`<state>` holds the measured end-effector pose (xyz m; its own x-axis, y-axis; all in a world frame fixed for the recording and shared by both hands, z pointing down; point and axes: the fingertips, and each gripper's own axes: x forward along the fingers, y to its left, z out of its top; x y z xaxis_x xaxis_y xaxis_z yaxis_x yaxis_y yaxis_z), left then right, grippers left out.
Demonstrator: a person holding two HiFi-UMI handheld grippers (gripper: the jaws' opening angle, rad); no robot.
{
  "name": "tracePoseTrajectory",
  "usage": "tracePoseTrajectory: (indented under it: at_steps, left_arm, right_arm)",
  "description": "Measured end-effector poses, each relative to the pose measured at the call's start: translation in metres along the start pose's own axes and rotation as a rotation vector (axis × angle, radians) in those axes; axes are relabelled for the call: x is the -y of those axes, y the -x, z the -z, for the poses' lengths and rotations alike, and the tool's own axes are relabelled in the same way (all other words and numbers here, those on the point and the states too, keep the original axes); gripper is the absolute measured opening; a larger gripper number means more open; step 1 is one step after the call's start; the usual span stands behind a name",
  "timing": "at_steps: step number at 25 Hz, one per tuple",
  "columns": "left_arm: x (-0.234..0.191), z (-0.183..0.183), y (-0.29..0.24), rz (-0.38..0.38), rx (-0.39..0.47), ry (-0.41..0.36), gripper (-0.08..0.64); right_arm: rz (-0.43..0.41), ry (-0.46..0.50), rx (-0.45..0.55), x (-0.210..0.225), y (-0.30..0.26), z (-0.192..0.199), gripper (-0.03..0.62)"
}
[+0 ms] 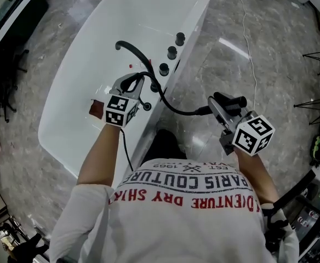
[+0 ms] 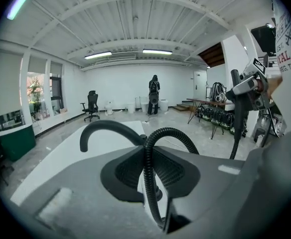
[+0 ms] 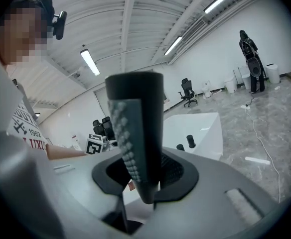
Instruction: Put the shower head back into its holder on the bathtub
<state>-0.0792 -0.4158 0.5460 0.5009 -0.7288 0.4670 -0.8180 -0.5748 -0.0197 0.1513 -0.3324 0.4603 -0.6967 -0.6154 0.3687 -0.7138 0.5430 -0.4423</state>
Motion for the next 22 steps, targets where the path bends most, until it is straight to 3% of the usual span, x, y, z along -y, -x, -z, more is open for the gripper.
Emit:
tracePoseTrajectory:
  at_steps: [5, 14, 18, 22]
  left_arm:
    - [-0.003, 0.032, 0.002, -0.016, 0.007, 0.143, 0.058]
    - [0.011, 0.097, -0.008, -0.03, -0.065, 0.277, 0.061]
    - [0.017, 0.13, -0.01, -0.03, -0.141, 0.305, 0.063]
    - [0.026, 0.151, -0.015, -0.017, -0.214, 0.285, 0.067]
  right_arm:
    - [-0.006, -0.007, -0.021, -0.004, -0.005, 0.008, 0.109]
    - [-0.031, -0.015, -0.031, -0.005, -0.009, 0.012, 0.11]
    - [-0.055, -0.017, -0.04, -0.012, -0.013, 0.013, 0.11]
    - [-0.065, -0.037, -0.047, -0.012, -0.014, 0.014, 0.109]
